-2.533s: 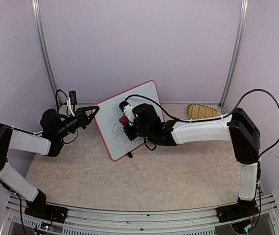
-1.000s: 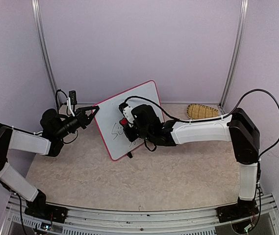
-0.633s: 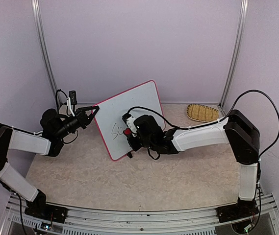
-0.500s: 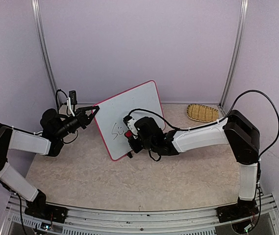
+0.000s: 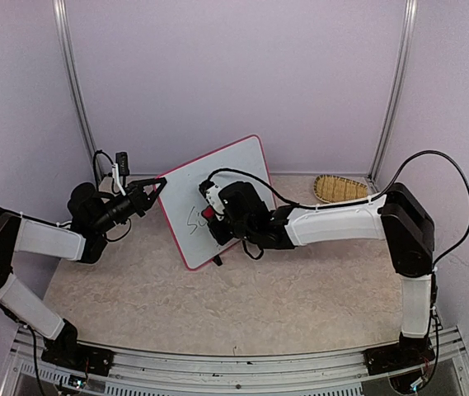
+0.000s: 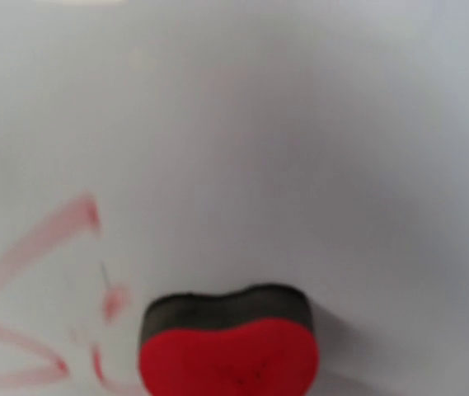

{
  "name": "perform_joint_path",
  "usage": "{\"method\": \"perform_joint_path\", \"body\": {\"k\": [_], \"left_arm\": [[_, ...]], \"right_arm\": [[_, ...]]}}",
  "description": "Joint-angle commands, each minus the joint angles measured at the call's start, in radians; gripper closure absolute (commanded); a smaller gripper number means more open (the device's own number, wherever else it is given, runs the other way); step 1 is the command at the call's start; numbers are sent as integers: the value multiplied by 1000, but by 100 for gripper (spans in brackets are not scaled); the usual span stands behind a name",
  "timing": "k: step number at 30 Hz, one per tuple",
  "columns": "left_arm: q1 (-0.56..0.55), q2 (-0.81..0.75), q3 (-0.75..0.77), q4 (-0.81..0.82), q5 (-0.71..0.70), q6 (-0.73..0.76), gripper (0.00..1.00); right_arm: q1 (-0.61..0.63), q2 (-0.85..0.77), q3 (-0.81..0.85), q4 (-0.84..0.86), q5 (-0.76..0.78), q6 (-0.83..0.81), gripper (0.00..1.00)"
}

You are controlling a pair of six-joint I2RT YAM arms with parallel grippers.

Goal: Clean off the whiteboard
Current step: Erase the whiteboard at the center of the board.

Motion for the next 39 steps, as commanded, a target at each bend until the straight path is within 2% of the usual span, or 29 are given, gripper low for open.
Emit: {"method": "perform_joint_path", "body": {"k": [1,12,28,39], "left_arm": [[-28,18,-5,-68,126,56,100],[-28,18,-5,-67,124,55,100],[-30,19,-5,-67,126,54,100],[-30,12,-7,-70,122,57,100]], "right_arm": [[4,20,98,40,-2,-38,83],[4,5,98,47,2,-44,82],[9,0,-109,87,-14,40,83],[21,7,-114,87,-20,52,83]]}}
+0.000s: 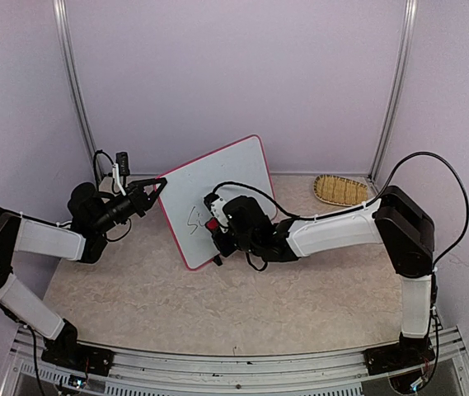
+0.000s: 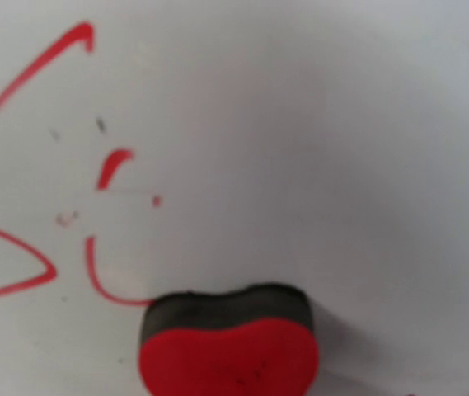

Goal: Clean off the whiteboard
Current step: Erase the whiteboard at the center of the board.

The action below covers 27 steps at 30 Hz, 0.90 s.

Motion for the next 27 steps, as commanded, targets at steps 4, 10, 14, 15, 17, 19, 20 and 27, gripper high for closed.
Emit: {"method": "perform_joint_path", "body": {"k": [4,10,14,15,17,19,20,27], "left_arm": [[-29,14,-8,-66,120,51,100],[-29,13,-8,-66,118,50,100],[-29,12,-9,-66,119,51,100],[-29,13,-9,-66,120,51,100],[-29,14,-8,-66,119,52,100],[-29,15,-8,-65,119,50,100],[-29,16,-7,-65,120,52,100],[-29,19,-5,-65,122,51,100]], "right_arm": [[14,10,48,-24,-13,-9,83],[14,13,132,-37,22,-58,82],[14,22,186,-52,46,-86,82],[14,23,197,-52,50,-92,82],[15,24,215,-54,61,-105,82],[14,23,232,-52,73,-118,82],[14,20,238,-50,75,-121,82],[15,23,245,-34,92,-144,82]]}}
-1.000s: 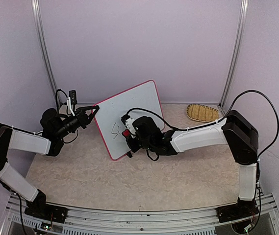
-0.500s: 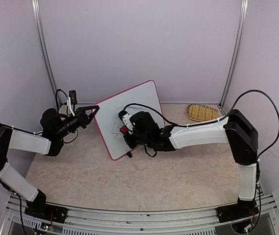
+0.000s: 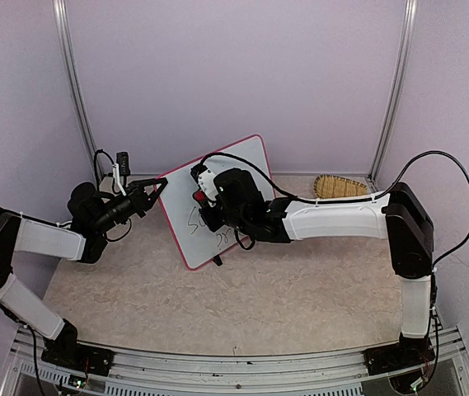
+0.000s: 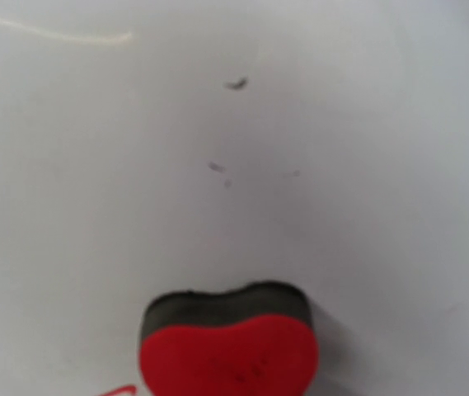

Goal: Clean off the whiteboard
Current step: Erase the whiteboard at the center of the board.

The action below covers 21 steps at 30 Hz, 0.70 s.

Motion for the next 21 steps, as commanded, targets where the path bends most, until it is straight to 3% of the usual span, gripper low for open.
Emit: {"method": "perform_joint_path", "body": {"k": [1,21], "left_arm": [[-28,19,-7,-69,108,43,100],[-28,21,-7,-67,108,42,100]], "right_arm": [[9,26,21,32,31,-21,82],[38,46,-172,57,100,38,82]]}}
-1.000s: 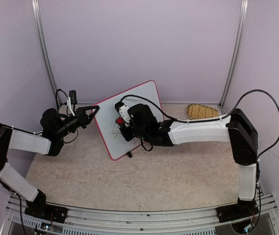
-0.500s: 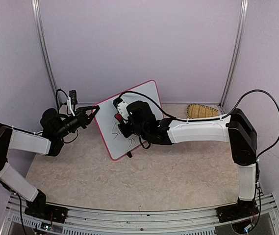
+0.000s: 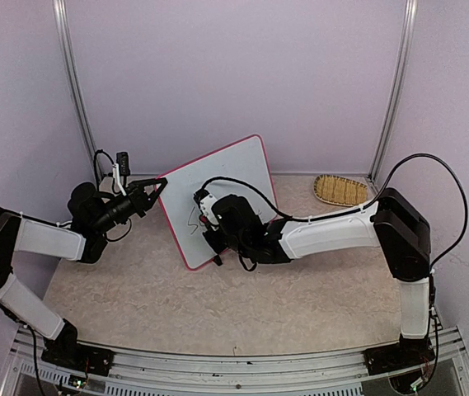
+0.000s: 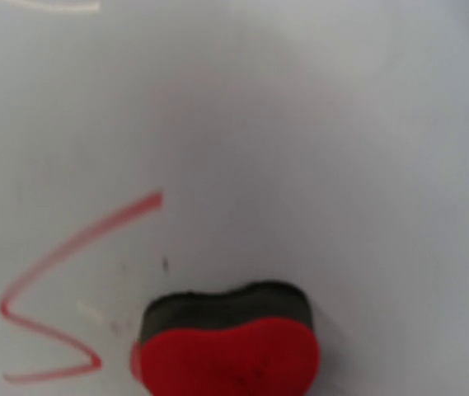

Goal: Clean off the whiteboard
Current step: Erase the whiteboard at the center of the board.

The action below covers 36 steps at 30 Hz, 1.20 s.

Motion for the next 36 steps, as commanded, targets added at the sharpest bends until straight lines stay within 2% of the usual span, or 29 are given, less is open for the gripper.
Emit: {"method": "perform_joint_path", "body": {"k": [1,15,26,36], "left_arm": [[-28,19,-7,-66,113,43,100],[-28,13,-9,-68,113,43,100],[-29,14,-8,-69,112,44,100],[-29,14,-7,-69,112,45,100]], "right_arm": [[0,27,-46,-12,16,29,82],[1,25,-94,-7,-10,62,83],[17,40,78,-48,-24,12,82],[17,55,195,-65,43,-25,82]]}}
